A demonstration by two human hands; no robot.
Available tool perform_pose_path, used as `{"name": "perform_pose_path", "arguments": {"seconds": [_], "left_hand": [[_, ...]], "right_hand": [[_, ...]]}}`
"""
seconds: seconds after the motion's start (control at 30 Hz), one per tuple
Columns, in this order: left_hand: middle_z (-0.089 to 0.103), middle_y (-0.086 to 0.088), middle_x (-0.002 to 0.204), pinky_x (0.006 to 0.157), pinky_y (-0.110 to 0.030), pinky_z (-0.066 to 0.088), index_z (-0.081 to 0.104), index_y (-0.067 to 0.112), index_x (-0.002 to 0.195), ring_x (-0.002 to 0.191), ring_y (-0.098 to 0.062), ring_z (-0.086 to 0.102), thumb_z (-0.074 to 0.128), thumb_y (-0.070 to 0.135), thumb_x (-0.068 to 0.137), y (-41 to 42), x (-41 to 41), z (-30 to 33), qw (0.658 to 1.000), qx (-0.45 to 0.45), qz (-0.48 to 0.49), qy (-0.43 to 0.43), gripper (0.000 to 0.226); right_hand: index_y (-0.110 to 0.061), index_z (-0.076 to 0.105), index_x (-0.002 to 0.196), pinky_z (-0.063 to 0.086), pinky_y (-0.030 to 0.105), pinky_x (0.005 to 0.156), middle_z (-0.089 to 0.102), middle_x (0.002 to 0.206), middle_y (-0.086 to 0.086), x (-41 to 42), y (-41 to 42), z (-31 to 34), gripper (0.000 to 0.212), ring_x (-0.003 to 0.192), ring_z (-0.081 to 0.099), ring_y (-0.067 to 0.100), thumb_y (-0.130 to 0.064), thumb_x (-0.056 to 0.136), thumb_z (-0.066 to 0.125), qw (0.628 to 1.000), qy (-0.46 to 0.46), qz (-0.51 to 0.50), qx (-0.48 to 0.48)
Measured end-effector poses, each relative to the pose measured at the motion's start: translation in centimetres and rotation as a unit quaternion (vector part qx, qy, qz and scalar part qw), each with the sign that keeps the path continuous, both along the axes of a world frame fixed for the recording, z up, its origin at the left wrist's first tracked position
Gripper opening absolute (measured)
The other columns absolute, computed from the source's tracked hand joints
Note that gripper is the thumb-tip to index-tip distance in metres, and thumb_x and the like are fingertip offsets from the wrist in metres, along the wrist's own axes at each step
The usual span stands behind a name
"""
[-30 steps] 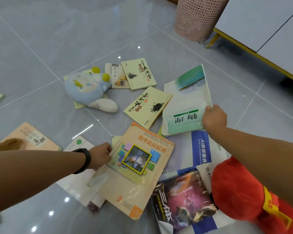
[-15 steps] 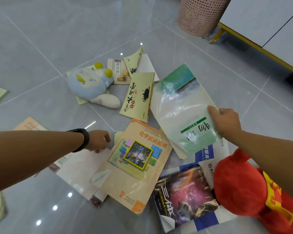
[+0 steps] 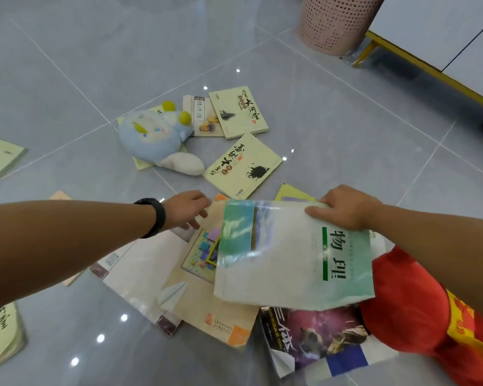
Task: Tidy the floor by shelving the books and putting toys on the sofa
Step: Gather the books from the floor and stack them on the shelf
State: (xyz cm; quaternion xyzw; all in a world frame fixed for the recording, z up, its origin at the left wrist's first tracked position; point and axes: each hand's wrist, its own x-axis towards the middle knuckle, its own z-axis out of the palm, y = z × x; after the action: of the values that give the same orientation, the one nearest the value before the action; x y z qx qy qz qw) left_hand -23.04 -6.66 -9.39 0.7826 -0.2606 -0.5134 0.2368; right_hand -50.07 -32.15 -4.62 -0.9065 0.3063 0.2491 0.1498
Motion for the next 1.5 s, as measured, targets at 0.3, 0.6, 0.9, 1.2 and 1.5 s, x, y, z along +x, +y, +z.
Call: {"name": "perform_pose_path", "arguments": {"seconds": [0.3,0.6,0.9,1.2,1.5], "left_hand": [[0.069,0.009,0.103,0.089,-0.032,0.056,0.068,0.038,0.102,0.094,-0.015,0.067,0.068,0.055,0.089,0.2,-4.8,1.2,0.961,0.055,-0.266,0.042,0.021],[0.076,-0.005,0.107,0.094,-0.043,0.057,0.070,0.019,0.113,0.100,-0.029,0.071,0.062,0.014,0.097,2.1,-4.4,1.0,0.983,0.000,-0.104,0.151,0.018],[0.077,-0.005,0.096,0.094,-0.043,0.056,0.074,0.018,0.100,0.096,-0.029,0.071,0.063,0.017,0.095,4.4,-1.2,-0.1,0.997,-0.019,0.066,0.020,0.013],[0.071,-0.011,0.114,0.073,-0.037,0.060,0.065,0.015,0.120,0.094,-0.028,0.070,0.053,0.020,0.099,7.0,-1.5,-2.0,0.973,0.192,-0.069,0.108,0.025],[0.062,-0.009,0.114,0.087,-0.041,0.056,0.042,0.014,0.124,0.099,-0.026,0.064,0.067,0.039,0.088,7.9,-2.4,-4.6,0.948,0.148,-0.227,-0.166,0.050]], "right_hand": [[-0.022,0.069,0.089,0.046,0.033,0.067,0.058,0.080,0.001,4.3,6.6,-2.3,0.074,0.081,0.061,0.022,-0.083,0.087,0.027,0.970,0.042,0.234,-0.052],[-0.031,0.053,0.102,0.041,0.029,0.067,0.059,0.090,-0.013,5.6,5.1,-1.0,0.051,0.081,0.058,0.007,-0.079,0.087,0.046,0.977,-0.211,-0.013,0.023],[-0.013,0.072,0.106,0.058,0.030,0.073,0.075,0.095,0.002,5.1,3.8,-2.1,0.061,0.077,0.072,0.018,-0.069,0.083,0.064,0.937,-0.056,-0.235,0.254],[-0.008,0.053,0.076,0.045,0.025,0.050,0.055,0.068,0.008,4.8,6.8,-3.8,0.028,0.054,0.049,0.017,-0.017,0.102,0.056,0.904,-0.112,-0.300,0.283],[-0.013,0.064,0.111,0.044,0.033,0.074,0.063,0.113,0.009,4.0,5.8,-5.3,0.030,0.097,0.059,0.026,-0.029,0.104,0.039,0.994,0.095,-0.035,0.032]]}}
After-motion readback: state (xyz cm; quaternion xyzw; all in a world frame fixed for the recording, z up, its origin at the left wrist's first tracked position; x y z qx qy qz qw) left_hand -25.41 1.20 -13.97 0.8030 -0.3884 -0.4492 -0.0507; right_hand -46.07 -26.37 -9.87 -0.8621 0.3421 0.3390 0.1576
